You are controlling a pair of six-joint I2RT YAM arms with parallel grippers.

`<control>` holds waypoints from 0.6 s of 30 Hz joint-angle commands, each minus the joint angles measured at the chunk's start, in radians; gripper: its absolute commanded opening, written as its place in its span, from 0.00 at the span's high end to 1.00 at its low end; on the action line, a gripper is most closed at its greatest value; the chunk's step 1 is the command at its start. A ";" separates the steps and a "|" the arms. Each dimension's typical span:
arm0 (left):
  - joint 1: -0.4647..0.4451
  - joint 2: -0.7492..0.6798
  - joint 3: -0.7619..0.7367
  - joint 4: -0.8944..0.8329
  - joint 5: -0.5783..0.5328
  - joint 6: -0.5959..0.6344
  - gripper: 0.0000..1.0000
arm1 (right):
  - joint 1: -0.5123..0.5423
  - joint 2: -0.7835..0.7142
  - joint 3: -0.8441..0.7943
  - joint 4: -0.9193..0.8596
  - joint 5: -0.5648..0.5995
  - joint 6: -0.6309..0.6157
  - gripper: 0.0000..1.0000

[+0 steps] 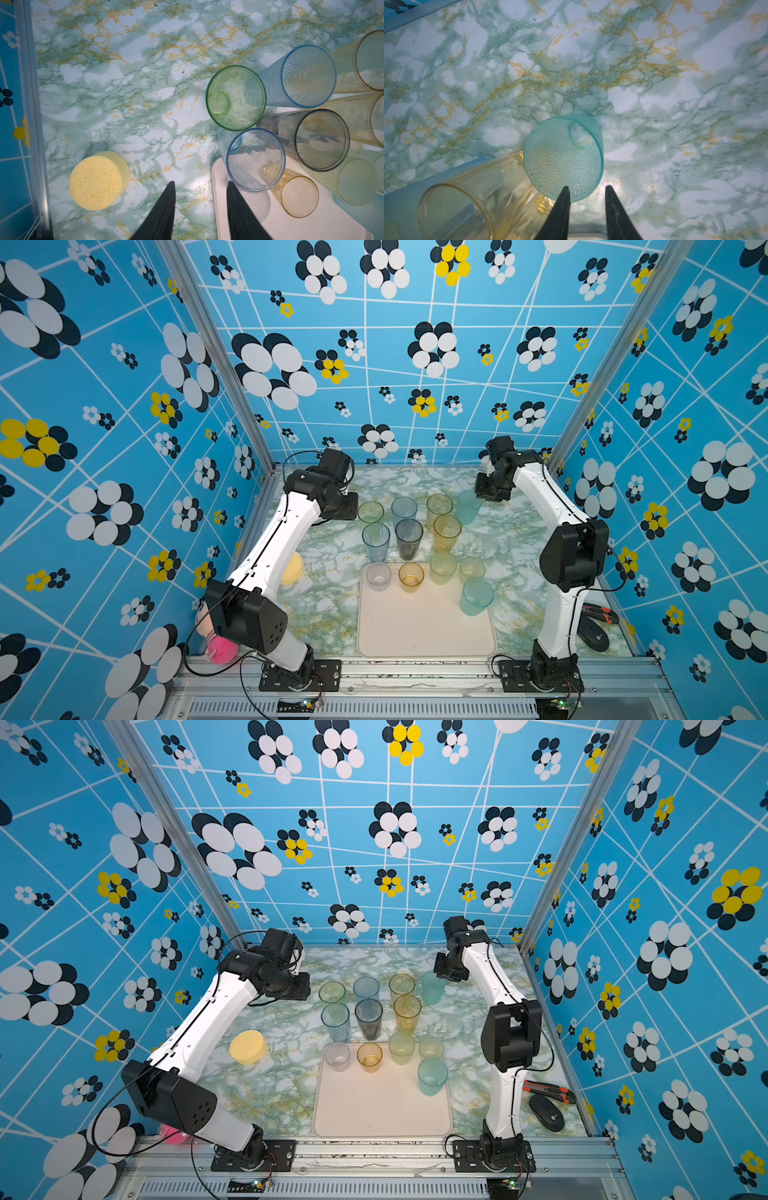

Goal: Place the glasses into the tray
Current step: 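Move the right gripper to the second teal frosted cup and grasp it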

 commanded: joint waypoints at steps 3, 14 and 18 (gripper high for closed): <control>0.025 0.015 0.042 -0.036 0.010 0.022 0.58 | -0.003 0.063 0.077 -0.067 0.078 -0.028 0.69; 0.054 0.009 0.045 -0.043 0.010 0.029 0.58 | -0.003 0.157 0.154 -0.101 0.081 -0.048 0.75; 0.064 -0.002 0.035 -0.044 0.010 0.030 0.58 | -0.003 0.172 0.164 -0.115 0.078 -0.052 0.76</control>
